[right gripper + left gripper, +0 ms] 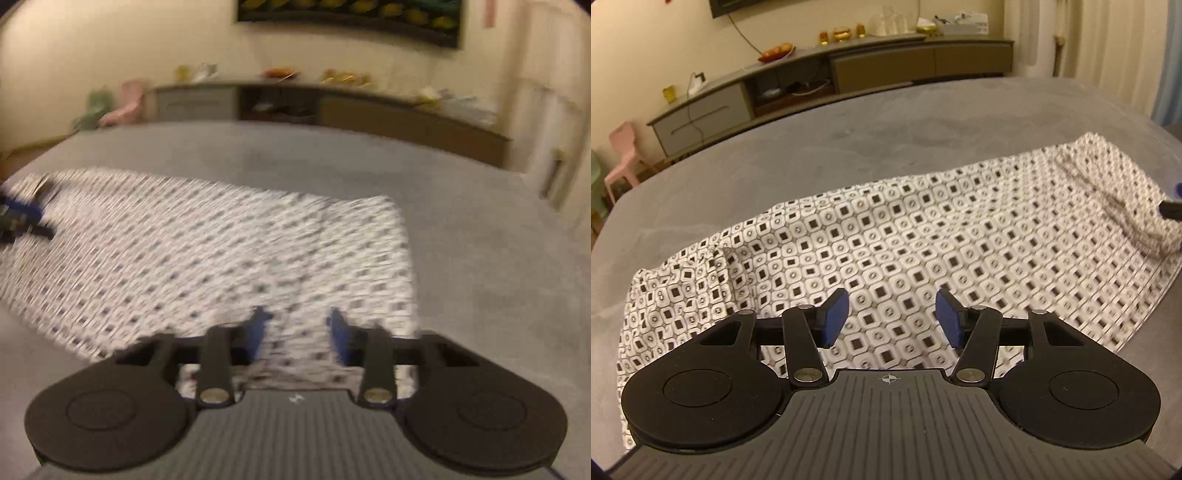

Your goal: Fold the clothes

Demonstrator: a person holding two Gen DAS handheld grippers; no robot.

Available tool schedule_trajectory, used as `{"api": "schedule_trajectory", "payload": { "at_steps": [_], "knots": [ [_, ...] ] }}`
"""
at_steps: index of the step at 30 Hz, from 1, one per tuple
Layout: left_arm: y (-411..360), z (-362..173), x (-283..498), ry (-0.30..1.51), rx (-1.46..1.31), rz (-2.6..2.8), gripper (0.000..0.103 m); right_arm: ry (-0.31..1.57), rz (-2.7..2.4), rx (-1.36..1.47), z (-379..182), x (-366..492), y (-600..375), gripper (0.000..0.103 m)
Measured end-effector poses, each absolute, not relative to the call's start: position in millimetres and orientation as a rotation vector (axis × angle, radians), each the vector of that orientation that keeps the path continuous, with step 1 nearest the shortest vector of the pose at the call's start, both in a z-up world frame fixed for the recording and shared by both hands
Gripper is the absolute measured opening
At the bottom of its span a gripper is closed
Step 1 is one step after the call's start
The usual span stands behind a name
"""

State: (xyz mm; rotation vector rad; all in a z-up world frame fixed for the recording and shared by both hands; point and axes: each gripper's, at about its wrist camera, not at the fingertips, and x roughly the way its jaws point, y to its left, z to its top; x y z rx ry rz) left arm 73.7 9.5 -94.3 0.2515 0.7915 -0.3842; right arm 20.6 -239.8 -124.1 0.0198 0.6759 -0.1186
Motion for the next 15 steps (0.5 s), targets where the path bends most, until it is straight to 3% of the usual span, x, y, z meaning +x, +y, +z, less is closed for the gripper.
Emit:
{"api": "schedule_trajectory", "payload": {
  "at_steps": [1,3,5,7,8,15],
  "knots": [
    [10.0,-92.0,74.4,0.787,0.232,-0.388,0.044,0.648,-0.164,0.040,-118.9,17.8,-246.9,0.076],
    [10.8,-88.0,75.9,0.781,0.195,-0.395,0.045,0.674,-0.224,0.103,-123.0,14.5,-264.3,0.076],
    [12.2,-85.1,77.3,0.778,0.165,-0.397,0.045,0.738,-0.215,0.130,-134.4,18.1,-271.9,0.062],
    [15.9,-83.0,78.2,0.776,0.140,-0.395,0.045,0.757,-0.176,0.129,-139.1,20.8,-270.6,0.009],
    [20.1,-81.9,78.8,0.776,0.115,-0.394,0.045,0.748,-0.164,0.122,-137.9,21.2,-268.8,0.004],
    [61.0,-73.7,82.8,0.776,-0.071,-0.367,0.045,0.534,-0.099,-0.148,-69.1,22.9,-184.6,0.004]
  ]
}}
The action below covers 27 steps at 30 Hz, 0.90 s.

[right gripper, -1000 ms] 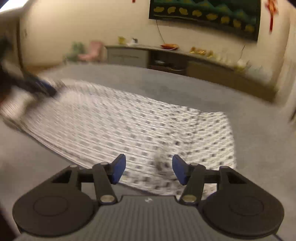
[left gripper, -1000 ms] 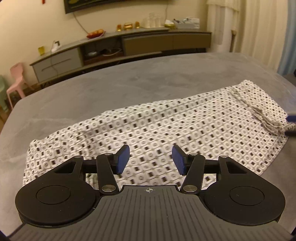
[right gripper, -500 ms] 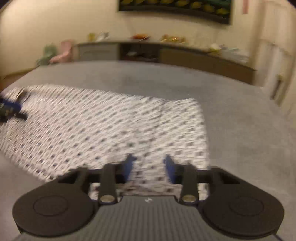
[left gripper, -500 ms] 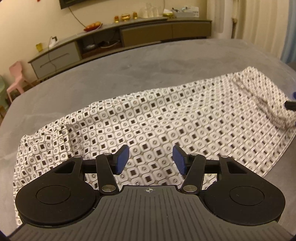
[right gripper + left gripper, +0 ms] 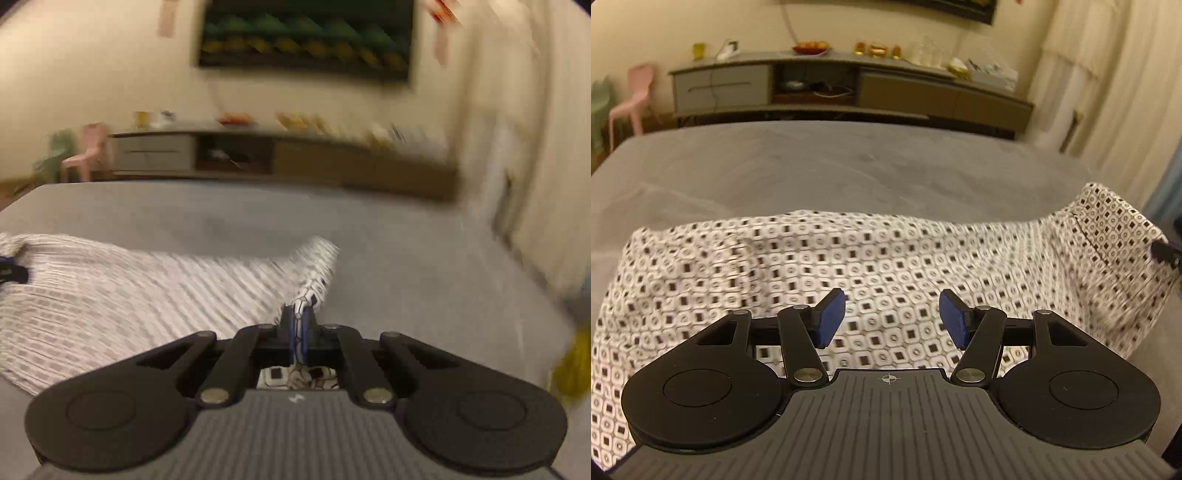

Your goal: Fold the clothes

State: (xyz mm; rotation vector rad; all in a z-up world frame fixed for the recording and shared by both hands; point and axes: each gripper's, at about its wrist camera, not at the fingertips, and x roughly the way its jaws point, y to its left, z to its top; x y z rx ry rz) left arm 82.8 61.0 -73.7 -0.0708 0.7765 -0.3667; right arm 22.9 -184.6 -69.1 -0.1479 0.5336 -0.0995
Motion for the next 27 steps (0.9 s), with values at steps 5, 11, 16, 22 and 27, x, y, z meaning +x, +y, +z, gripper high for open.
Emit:
{"api": "schedule_trajectory", "payload": {
  "at_steps": [5,11,16,22,27],
  "knots": [
    [86.2,-70.9,79.3,0.770,-0.131,-0.350,0.046,0.551,0.105,-0.361,-85.0,39.1,-76.5,0.004],
    [105.7,-81.5,74.5,0.791,-0.101,-0.324,0.046,0.666,0.167,-0.456,-137.8,40.5,-32.5,0.008],
    [117.0,-74.1,70.2,0.738,-0.069,-0.284,0.046,0.690,0.287,-0.294,-110.9,35.7,-42.4,0.039],
    [121.0,-76.8,76.8,0.745,-0.053,-0.251,0.047,0.689,0.204,-0.097,-94.0,63.0,-77.7,0.039],
    [126.4,-88.5,82.7,0.751,0.003,-0.161,0.047,0.827,0.240,-0.119,-129.0,86.1,-66.5,0.016]
  ]
}}
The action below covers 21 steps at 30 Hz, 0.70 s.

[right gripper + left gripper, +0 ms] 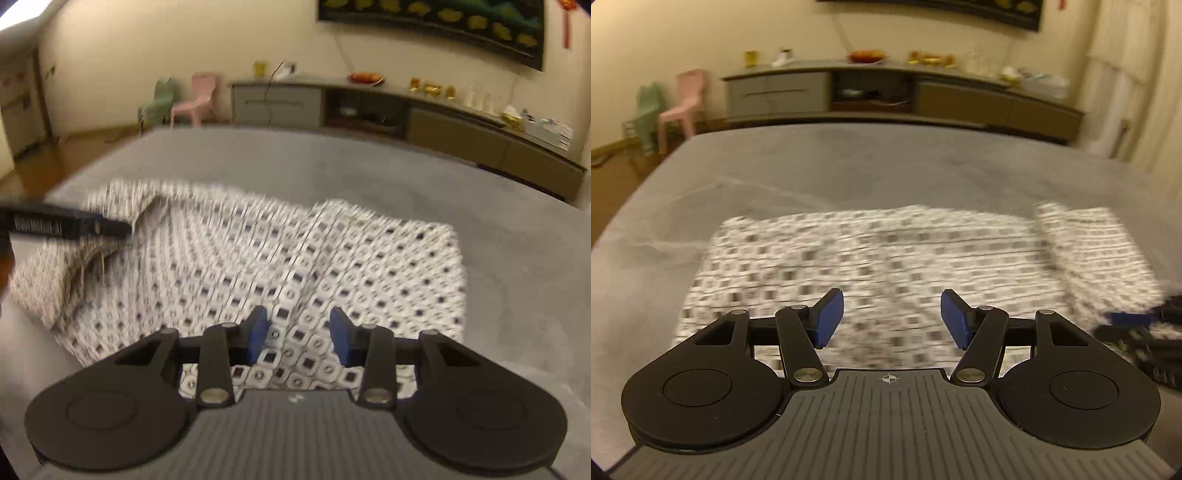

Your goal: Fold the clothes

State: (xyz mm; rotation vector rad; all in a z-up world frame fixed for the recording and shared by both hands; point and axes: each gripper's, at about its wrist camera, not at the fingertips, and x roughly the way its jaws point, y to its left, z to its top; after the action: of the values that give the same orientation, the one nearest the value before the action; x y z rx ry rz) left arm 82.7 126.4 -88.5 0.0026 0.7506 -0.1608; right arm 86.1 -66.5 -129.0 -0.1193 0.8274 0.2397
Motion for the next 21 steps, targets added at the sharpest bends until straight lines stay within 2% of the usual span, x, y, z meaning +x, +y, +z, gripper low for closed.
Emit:
{"api": "schedule_trajectory", "payload": {
  "at_steps": [6,8,9,12,16,21],
  "knots": [
    [172.0,-85.7,87.2,0.750,-0.211,-0.145,0.047,0.803,0.234,-0.212,-121.7,69.0,-54.1,0.018],
    [174.7,-82.8,84.9,0.753,-0.218,-0.163,0.050,0.746,0.228,-0.197,-105.1,58.7,-58.7,0.025],
    [174.6,-83.2,84.1,0.758,-0.210,-0.163,0.050,0.737,0.230,-0.184,-100.7,56.8,-60.1,0.033],
    [178.8,-82.3,80.7,0.751,-0.192,-0.131,0.050,0.731,0.268,-0.095,-90.0,58.4,-55.6,0.034],
    [211.5,-77.7,74.4,0.713,-0.287,-0.059,0.050,0.769,0.427,0.130,-74.0,79.7,-32.8,0.059],
    [250.6,-75.4,64.9,0.678,-0.355,0.059,0.049,0.900,0.562,0.289,-82.6,135.8,24.7,0.066]
  ]
}}
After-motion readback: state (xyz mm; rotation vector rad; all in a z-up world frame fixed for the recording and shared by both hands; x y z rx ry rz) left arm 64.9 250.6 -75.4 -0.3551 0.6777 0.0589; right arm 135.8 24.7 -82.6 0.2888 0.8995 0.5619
